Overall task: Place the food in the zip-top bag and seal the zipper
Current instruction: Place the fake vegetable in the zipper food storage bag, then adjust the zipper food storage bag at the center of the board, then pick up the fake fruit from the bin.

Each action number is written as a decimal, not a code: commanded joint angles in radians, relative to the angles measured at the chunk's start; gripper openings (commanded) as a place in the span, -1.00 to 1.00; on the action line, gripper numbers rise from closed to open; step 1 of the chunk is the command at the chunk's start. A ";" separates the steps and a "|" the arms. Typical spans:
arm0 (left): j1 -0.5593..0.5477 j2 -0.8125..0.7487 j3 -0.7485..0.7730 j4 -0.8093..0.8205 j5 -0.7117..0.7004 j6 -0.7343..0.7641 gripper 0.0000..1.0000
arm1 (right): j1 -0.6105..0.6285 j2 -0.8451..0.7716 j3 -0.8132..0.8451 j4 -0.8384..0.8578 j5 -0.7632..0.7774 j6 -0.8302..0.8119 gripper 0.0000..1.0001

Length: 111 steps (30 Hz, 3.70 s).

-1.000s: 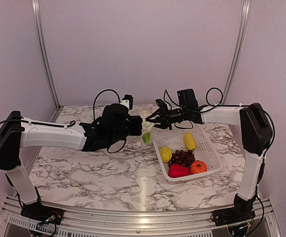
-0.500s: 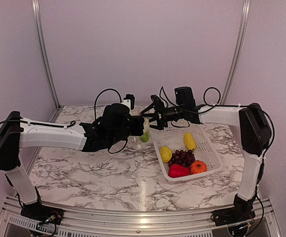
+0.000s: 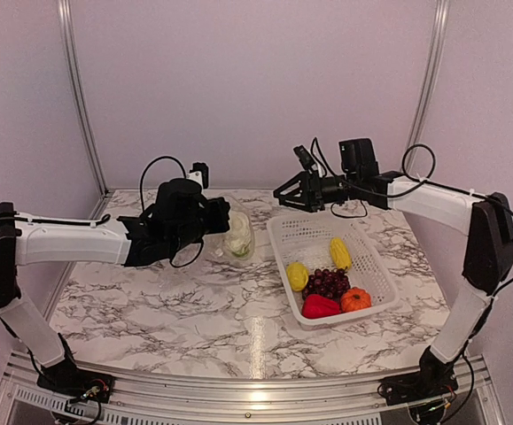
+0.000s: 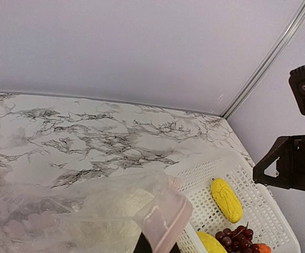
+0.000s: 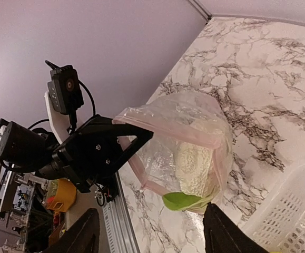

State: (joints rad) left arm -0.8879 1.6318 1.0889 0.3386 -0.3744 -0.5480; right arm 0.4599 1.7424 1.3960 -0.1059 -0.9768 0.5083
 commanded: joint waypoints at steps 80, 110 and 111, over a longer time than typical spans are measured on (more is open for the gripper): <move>0.100 0.026 0.602 -0.994 -0.040 0.276 -1.00 | 0.088 0.196 0.470 -0.266 -0.119 -0.192 -0.35; 0.167 -0.071 0.445 -0.918 0.089 0.326 -1.00 | -0.188 -0.011 0.086 -0.827 0.390 -1.218 -0.07; 0.167 -0.074 0.438 -0.914 0.089 0.323 -1.00 | -0.186 -0.011 0.078 -0.845 0.402 -1.242 -0.07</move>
State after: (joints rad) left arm -0.7197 1.5768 1.5532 -0.6460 -0.3138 -0.1986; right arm 0.2626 1.7611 1.4971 -0.8577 -0.6415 -0.5922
